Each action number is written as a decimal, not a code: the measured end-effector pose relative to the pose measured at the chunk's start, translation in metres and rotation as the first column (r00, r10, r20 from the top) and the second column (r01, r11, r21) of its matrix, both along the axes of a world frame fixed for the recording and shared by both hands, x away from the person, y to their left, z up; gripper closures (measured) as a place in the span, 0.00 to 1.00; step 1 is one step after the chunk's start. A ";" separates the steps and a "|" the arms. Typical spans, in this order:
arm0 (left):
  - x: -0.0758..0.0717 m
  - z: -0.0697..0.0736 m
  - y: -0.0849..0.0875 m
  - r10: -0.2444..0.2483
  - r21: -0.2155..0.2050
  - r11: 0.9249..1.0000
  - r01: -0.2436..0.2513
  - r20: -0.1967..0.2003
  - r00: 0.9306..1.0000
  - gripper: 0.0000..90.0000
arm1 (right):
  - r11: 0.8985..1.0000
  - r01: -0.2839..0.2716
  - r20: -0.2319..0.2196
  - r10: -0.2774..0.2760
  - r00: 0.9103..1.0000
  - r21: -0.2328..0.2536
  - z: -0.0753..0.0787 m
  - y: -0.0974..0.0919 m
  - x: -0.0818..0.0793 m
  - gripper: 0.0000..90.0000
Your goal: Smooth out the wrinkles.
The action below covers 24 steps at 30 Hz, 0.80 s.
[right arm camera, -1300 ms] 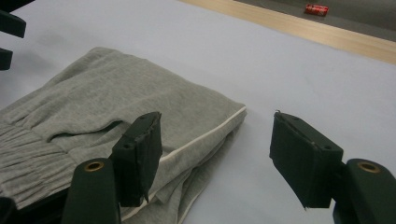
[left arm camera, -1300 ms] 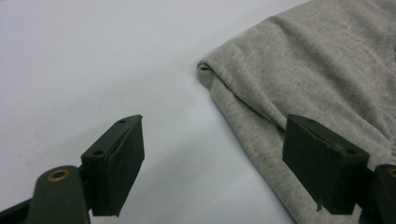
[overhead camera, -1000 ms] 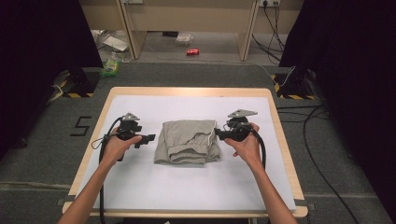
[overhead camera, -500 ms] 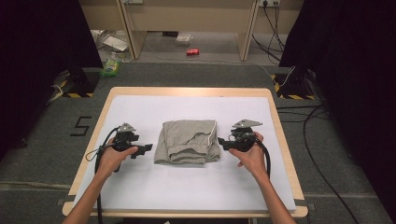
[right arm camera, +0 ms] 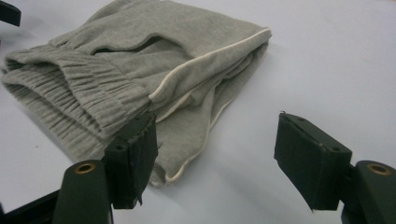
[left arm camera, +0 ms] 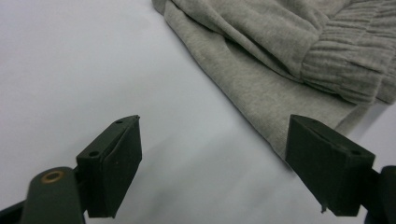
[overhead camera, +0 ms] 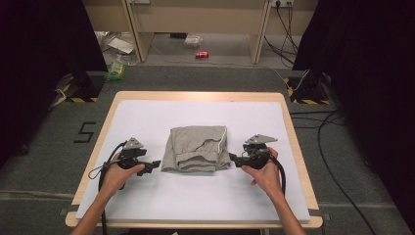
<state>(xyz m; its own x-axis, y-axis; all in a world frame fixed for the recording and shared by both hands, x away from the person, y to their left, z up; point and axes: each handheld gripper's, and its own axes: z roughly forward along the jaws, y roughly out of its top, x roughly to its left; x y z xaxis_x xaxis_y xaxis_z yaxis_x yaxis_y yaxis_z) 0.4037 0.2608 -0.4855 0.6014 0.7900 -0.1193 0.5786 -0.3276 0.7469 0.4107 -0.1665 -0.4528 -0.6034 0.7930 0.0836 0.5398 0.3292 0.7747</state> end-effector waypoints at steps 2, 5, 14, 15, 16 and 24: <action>-0.004 -0.001 0.000 -0.001 -0.004 1.000 0.001 0.002 1.000 0.20 | 1.000 -0.003 -0.001 0.003 1.000 0.001 -0.001 0.000 -0.003 0.34; -0.010 -0.002 -0.001 -0.006 0.000 1.000 0.006 0.013 1.000 0.20 | 1.000 -0.004 -0.001 0.004 1.000 0.003 -0.002 -0.001 -0.008 0.34; -0.027 -0.011 0.003 0.001 0.024 1.000 -0.002 0.036 0.999 0.20 | 1.000 -0.004 -0.004 0.004 1.000 0.009 -0.007 -0.007 -0.023 0.33; -0.029 -0.012 0.004 -0.001 0.029 1.000 0.000 0.033 0.999 0.20 | 1.000 -0.002 -0.003 0.002 1.000 0.008 -0.008 -0.007 -0.025 0.33; -0.032 -0.014 0.005 0.002 0.028 1.000 -0.003 0.033 0.999 0.20 | 1.000 -0.001 0.000 0.001 1.000 0.004 -0.008 -0.008 -0.027 0.33; -0.048 -0.016 0.009 -0.003 0.061 0.998 0.000 0.063 0.998 0.20 | 1.000 0.005 -0.007 -0.004 1.000 0.007 -0.014 -0.016 -0.042 0.29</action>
<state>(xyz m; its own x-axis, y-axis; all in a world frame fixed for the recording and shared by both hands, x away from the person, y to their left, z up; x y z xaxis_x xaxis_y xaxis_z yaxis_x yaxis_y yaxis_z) 0.3558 0.2699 -0.5012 0.6074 0.7937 -0.0329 0.5305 -0.3745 0.7605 0.3683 -0.1830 -0.4669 -0.5992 0.7951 0.0934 0.5468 0.3213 0.7731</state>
